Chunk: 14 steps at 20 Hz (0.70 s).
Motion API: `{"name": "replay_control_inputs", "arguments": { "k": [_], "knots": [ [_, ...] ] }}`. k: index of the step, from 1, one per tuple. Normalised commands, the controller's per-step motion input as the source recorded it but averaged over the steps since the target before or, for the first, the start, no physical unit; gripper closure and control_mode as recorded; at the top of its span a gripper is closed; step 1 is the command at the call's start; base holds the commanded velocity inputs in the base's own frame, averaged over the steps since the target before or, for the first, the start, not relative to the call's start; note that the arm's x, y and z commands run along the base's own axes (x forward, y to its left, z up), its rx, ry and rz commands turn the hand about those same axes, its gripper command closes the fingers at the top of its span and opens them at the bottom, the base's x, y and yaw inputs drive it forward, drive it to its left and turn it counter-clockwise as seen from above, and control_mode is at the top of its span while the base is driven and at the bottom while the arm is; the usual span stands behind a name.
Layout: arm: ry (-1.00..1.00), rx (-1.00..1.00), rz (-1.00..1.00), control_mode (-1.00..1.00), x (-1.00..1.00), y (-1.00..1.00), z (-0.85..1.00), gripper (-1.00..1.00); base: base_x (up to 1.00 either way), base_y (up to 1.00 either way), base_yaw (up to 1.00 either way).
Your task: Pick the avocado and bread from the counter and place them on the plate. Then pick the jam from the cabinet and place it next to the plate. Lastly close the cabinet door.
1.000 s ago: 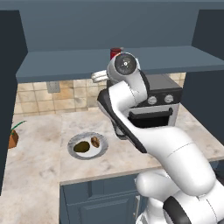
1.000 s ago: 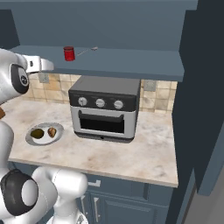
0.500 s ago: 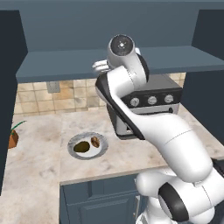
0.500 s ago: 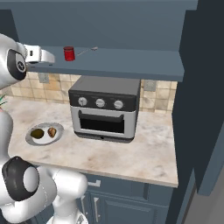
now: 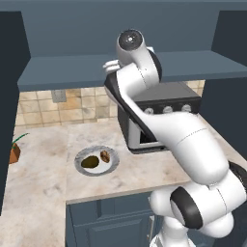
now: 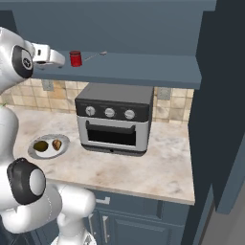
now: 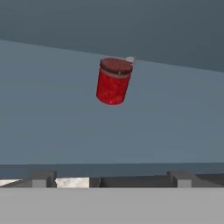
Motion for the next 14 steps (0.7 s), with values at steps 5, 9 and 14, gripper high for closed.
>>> {"name": "replay_control_inputs", "arguments": {
  "k": [5,9,14],
  "knots": [
    [0.0,0.0,-0.04,-1.0,0.3,-0.11,0.0,-1.0,0.0,0.0,0.0],
    [0.0,0.0,-0.03,-1.0,0.27,-0.1,0.0,-1.0,0.0,0.0,0.0],
    [0.0,0.0,-0.02,-1.0,0.24,-0.09,-0.01,-1.0,0.0,0.0,0.0]
  ]
}}
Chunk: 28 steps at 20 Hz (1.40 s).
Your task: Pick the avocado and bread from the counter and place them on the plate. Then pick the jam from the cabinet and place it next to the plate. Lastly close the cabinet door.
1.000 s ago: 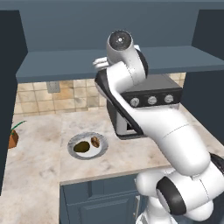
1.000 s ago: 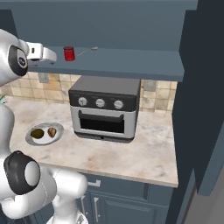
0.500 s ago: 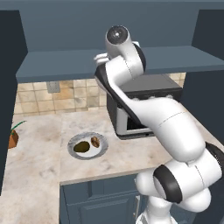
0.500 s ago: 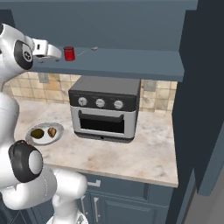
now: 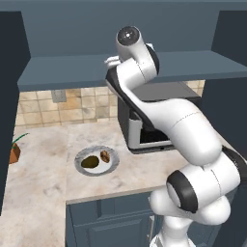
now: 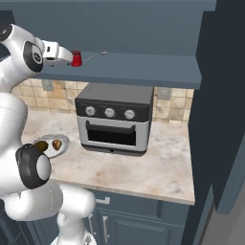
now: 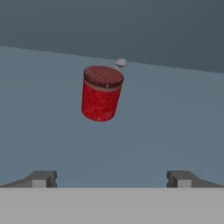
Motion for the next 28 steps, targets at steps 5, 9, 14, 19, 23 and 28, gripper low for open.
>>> {"name": "replay_control_inputs", "arguments": {
  "k": [5,9,14,19,23,28],
  "knots": [
    [0.0,0.04,-0.02,-1.0,0.29,-0.11,0.0,-1.0,0.0,0.0,0.0],
    [0.0,0.06,0.0,-1.0,0.25,-0.1,0.0,-1.0,0.0,0.0,0.0],
    [0.0,0.05,0.0,-1.0,0.25,-0.03,0.0,-1.0,0.0,0.0,0.0],
    [0.0,0.02,0.0,-1.0,0.21,0.0,0.0,-1.0,0.0,0.0,0.0],
    [0.0,0.02,0.0,-1.0,0.24,0.0,0.0,-1.0,0.0,0.0,0.0],
    [0.0,0.01,-0.02,-1.0,0.23,0.0,-0.01,-1.0,0.0,0.0,0.0]
  ]
}}
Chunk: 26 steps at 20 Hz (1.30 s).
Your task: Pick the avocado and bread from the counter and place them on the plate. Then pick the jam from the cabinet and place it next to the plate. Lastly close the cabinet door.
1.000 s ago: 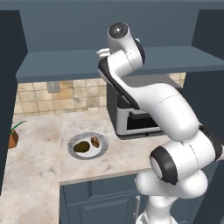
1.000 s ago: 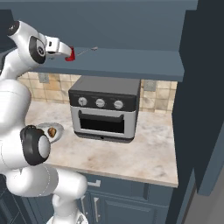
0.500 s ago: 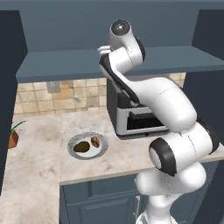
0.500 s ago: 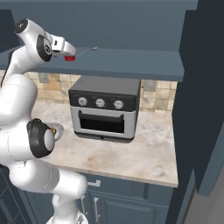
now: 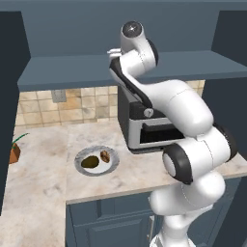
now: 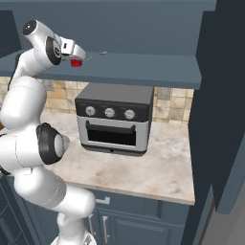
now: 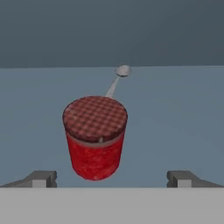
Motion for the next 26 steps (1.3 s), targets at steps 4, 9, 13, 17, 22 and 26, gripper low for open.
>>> {"name": "replay_control_inputs", "arguments": {
  "k": [4,9,13,17,22,26],
  "knots": [
    [0.0,0.01,-0.03,-1.0,0.24,0.0,-0.03,-1.0,0.0,0.0,0.0],
    [0.0,0.0,-0.02,-1.0,0.23,0.0,-0.04,-1.0,0.0,0.0,0.0],
    [0.0,0.02,-0.01,-1.0,0.19,0.02,-0.05,-1.0,0.0,0.0,0.0],
    [0.0,0.01,-0.01,-1.0,0.13,0.01,-0.06,-1.0,0.0,0.0,0.0],
    [0.0,0.01,-0.01,-1.0,0.15,0.02,-0.04,-1.0,0.0,0.0,0.0],
    [0.0,0.0,0.0,-1.0,0.13,0.01,-0.06,-1.0,0.0,0.0,0.0]
  ]
}}
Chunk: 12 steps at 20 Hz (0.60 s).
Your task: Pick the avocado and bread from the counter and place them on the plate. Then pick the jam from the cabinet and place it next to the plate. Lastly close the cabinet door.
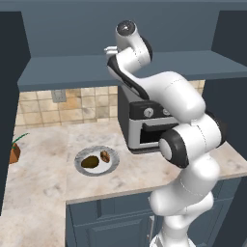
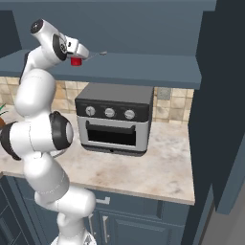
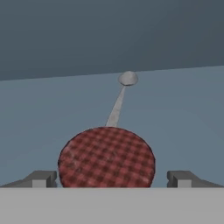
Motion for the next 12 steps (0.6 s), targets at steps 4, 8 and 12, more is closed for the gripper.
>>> {"name": "replay_control_inputs", "arguments": {
  "k": [4,8,12],
  "knots": [
    [0.0,0.01,0.0,-1.0,0.08,0.0,-0.06,-1.0,0.0,0.0,0.0],
    [0.01,0.02,-0.01,-1.0,0.0,0.01,-0.13,1.0,0.0,0.0,0.0],
    [0.02,0.02,-0.03,-1.0,-0.08,0.0,-0.18,1.0,0.0,0.0,0.0]
  ]
}}
